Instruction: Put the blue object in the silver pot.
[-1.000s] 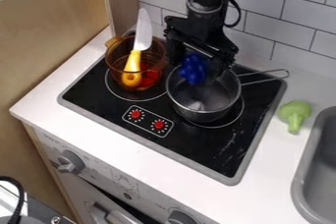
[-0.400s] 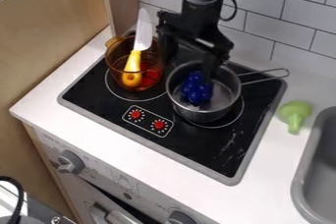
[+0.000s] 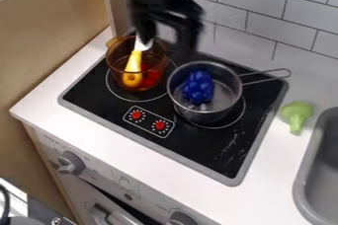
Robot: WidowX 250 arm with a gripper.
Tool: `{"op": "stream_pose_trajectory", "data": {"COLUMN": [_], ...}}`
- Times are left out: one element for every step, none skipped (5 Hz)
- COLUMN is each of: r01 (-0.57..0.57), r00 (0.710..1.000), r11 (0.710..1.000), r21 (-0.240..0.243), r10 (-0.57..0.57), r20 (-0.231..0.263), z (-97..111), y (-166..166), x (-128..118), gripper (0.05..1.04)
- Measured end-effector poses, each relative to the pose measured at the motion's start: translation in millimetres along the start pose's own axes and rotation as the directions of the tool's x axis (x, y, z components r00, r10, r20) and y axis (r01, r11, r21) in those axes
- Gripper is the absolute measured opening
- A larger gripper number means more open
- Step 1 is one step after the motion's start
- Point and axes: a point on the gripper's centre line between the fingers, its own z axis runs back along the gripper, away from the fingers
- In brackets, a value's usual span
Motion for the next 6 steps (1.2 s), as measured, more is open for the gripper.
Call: {"op": "stream_pose_trajectory", "data": {"r01": [0.052, 0.106, 0.130, 0.149, 0.155, 0.149], "r00": [0.994, 0.990, 0.991, 0.988, 0.983, 0.981], "r11": [0.998, 0.984, 0.970, 0.968, 0.969, 0.975], "r21": [0.029, 0.141, 0.204, 0.203, 0.191, 0.162], "r10": [-0.055, -0.117, -0.133, -0.136, -0.131, -0.126], "r20": [0.099, 0.075, 0.001, -0.076, -0.129, -0.146], "z": [8.1, 11.2, 16.4, 15.2, 15.6, 15.9], "y": [16.4, 31.3, 46.5, 57.5, 62.5, 64.5], "x": [-12.3, -16.8, -25.1, -32.2, -39.2, -45.2], "gripper": [0.999, 0.999, 0.999, 0.999, 0.999, 0.999]}}
